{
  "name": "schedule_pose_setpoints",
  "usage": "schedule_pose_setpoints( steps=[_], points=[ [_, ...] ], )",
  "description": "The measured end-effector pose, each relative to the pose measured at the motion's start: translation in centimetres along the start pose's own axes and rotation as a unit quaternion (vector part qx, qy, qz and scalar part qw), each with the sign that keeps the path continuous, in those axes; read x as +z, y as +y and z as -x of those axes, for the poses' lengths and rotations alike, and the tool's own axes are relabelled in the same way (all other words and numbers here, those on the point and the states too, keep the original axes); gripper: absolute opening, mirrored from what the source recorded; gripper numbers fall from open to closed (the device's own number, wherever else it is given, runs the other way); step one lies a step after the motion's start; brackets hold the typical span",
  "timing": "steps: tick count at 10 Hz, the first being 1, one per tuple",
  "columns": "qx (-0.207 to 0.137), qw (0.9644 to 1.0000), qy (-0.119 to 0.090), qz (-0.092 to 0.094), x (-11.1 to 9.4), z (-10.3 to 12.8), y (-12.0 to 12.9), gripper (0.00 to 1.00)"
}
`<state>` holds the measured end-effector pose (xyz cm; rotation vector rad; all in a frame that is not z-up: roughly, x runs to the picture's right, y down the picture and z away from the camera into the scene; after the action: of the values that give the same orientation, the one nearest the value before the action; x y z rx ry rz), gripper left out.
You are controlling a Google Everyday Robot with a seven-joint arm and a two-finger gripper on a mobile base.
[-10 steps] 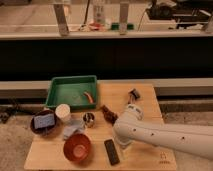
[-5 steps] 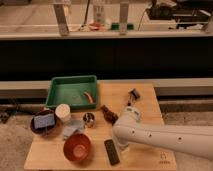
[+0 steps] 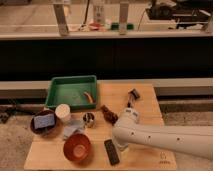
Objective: Wipe red bowl with eraser
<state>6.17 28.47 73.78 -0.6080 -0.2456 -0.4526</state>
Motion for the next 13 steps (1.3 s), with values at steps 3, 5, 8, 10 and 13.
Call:
schedule_pose_setpoints(
  steps=[3,5,8,10,13],
  points=[
    [-0.114,0.9934,-0.005,-0.005,0.2,1.4,-0.3,0.8],
    [-0.224,0.9746,-0.006,-0.006,0.7,3.5,-0.6,0.8],
    [-0.286,0.9582,0.005,-0.009,2.0,4.3,-0.7,0.8],
    [-0.295,0.9553,0.017,0.0,3.1,4.0,-0.8,0.8],
    [-0.292,0.9555,0.035,0.021,4.4,2.7,-1.0,0.64]
  ],
)
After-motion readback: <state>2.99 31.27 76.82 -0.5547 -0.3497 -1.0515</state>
